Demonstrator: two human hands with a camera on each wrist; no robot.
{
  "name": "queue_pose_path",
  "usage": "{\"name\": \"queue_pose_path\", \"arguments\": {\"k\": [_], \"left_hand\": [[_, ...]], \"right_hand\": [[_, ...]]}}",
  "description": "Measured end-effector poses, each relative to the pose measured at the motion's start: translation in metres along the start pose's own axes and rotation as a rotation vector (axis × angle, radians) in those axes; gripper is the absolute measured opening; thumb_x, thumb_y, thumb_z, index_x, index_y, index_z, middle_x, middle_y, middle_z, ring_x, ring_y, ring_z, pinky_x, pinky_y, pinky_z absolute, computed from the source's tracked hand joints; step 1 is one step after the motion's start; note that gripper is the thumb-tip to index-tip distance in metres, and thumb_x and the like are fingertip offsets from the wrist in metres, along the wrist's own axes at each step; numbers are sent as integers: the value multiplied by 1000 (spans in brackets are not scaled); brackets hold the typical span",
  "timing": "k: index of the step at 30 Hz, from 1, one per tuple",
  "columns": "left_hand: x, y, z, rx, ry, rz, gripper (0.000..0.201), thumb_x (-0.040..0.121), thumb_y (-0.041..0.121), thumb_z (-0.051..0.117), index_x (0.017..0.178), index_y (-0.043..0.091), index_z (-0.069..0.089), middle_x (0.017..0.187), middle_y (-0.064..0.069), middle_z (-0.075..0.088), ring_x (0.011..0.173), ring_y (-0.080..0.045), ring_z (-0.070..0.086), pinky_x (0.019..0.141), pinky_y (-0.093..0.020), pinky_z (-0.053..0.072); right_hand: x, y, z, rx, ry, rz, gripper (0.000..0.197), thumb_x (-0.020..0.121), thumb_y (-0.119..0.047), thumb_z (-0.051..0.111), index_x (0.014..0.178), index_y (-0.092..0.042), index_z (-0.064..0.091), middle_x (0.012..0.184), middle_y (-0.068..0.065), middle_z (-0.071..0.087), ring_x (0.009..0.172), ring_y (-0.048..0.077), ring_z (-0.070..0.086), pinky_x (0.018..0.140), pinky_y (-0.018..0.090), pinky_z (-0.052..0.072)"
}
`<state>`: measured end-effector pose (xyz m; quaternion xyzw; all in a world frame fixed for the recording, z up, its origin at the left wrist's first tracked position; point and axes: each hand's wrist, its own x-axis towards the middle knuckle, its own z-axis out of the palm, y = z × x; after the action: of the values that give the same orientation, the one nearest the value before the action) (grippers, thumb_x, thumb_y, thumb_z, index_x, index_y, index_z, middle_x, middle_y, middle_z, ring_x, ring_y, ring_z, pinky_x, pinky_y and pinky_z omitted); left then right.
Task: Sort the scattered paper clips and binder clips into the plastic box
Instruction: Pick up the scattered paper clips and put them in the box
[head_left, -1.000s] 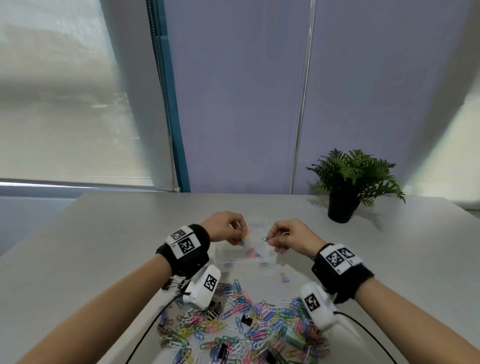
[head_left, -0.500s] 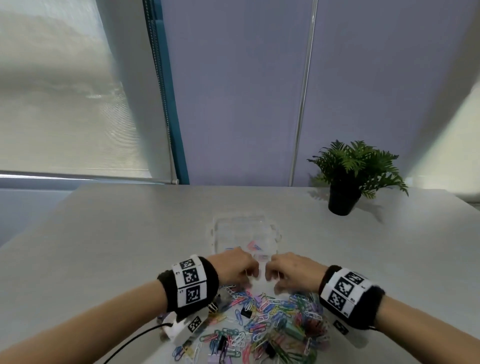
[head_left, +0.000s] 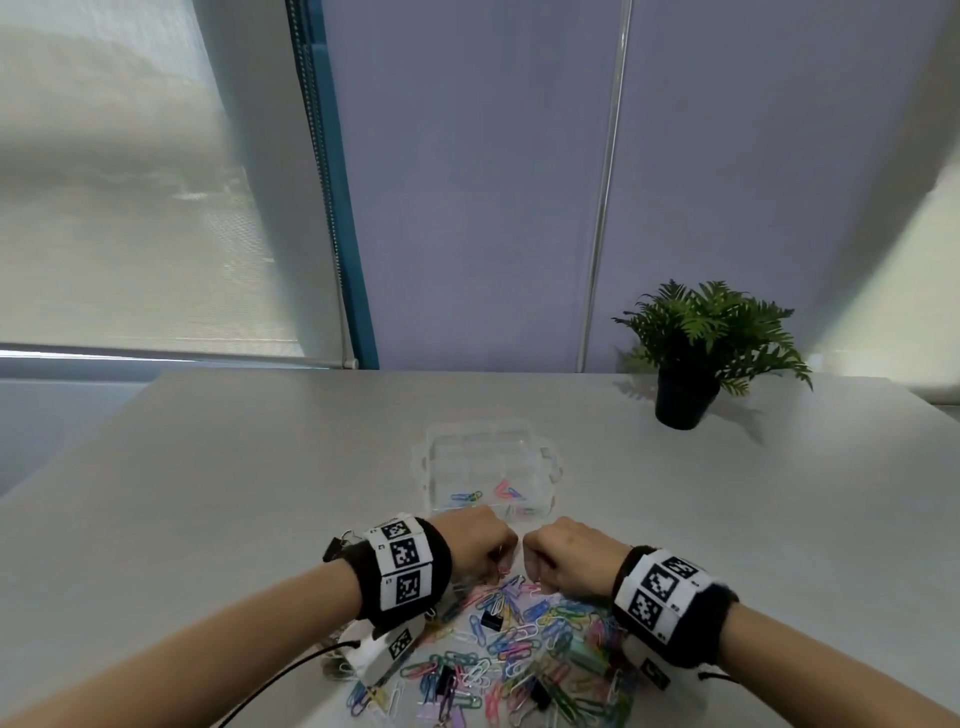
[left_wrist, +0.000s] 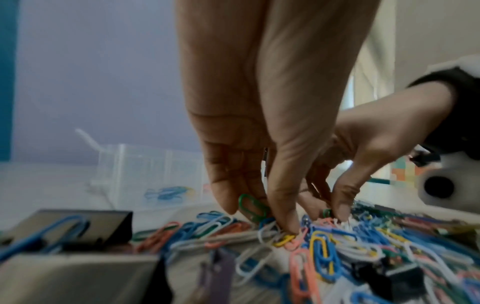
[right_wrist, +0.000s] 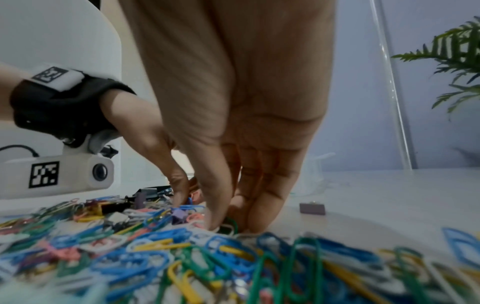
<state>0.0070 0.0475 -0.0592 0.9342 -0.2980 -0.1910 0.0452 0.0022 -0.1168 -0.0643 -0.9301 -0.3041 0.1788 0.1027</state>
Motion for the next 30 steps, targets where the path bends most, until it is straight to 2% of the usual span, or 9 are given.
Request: {"name": "queue_pose_path", "arguments": {"k": [4, 6, 8, 10, 12, 19, 24, 28, 30], "left_hand": [[-1, -7, -5, -235, 13, -21, 17, 82, 8, 62, 98, 7, 67, 101, -12, 71, 83, -12, 63, 66, -15, 41], [-1, -11, -9, -338, 29, -24, 16, 82, 5, 60, 96, 7, 67, 92, -11, 72, 59, 8, 56, 54, -3, 37], [-2, -17, -14, -450, 30, -38, 16, 82, 1, 57, 93, 7, 67, 77, -2, 67, 50, 11, 53, 56, -3, 42], [-3, -21, -21, -563, 29, -50, 14, 83, 1, 59, 86, 13, 65, 72, 5, 62, 57, 4, 58, 64, -16, 52], [-5, -23, -31, -666, 46, -52, 18, 84, 0, 61, 80, 18, 62, 70, 7, 62, 64, -7, 61, 62, -22, 57], [3, -41, -70, -545, 271, -100, 20, 86, -2, 55, 101, 3, 67, 86, -12, 60, 64, -12, 56, 53, -11, 53], [13, -52, -71, -518, 312, -201, 25, 88, -4, 53, 107, 2, 67, 92, -12, 62, 65, -11, 58, 53, -10, 53], [11, -50, -67, -347, 290, -235, 28, 91, 7, 53, 116, 10, 64, 113, -11, 67, 100, -21, 62, 80, -20, 48], [7, -41, -63, -240, 302, -175, 28, 91, 9, 52, 118, 12, 63, 116, -8, 68, 107, -19, 62, 87, -19, 41]], "right_hand": [[-3, 4, 2, 10, 11, -9, 27, 80, -6, 44, 97, -16, 62, 97, 10, 67, 93, 28, 59, 75, 30, 45], [-6, 7, 1, 63, 22, -10, 29, 78, -6, 45, 98, -15, 64, 80, 0, 66, 83, 22, 60, 67, 23, 42], [-8, 12, -6, 170, 23, 6, 28, 77, -5, 48, 97, -13, 66, 65, -15, 56, 65, 7, 59, 59, 12, 41], [-8, 17, -16, 314, 6, 33, 22, 78, -3, 55, 93, -12, 67, 65, -16, 57, 52, -5, 57, 61, 9, 46], [-8, 21, -28, 480, 3, 35, 17, 78, 0, 60, 88, -14, 66, 67, -10, 63, 51, -3, 61, 66, 20, 53], [21, 16, -67, 783, 223, 68, 17, 81, 13, 54, 90, 0, 61, 68, 7, 56, 54, 13, 61, 59, 19, 57], [49, 10, -68, 685, 250, 130, 18, 81, 13, 54, 84, -3, 62, 69, 9, 57, 57, 16, 60, 56, 17, 56], [48, 12, -65, 468, 254, 147, 20, 86, 5, 50, 100, 1, 64, 85, 12, 61, 62, 18, 61, 57, 20, 54], [35, 19, -67, 331, 246, 114, 22, 86, 2, 48, 101, -2, 64, 87, 9, 61, 69, 19, 61, 55, 19, 52]]}}
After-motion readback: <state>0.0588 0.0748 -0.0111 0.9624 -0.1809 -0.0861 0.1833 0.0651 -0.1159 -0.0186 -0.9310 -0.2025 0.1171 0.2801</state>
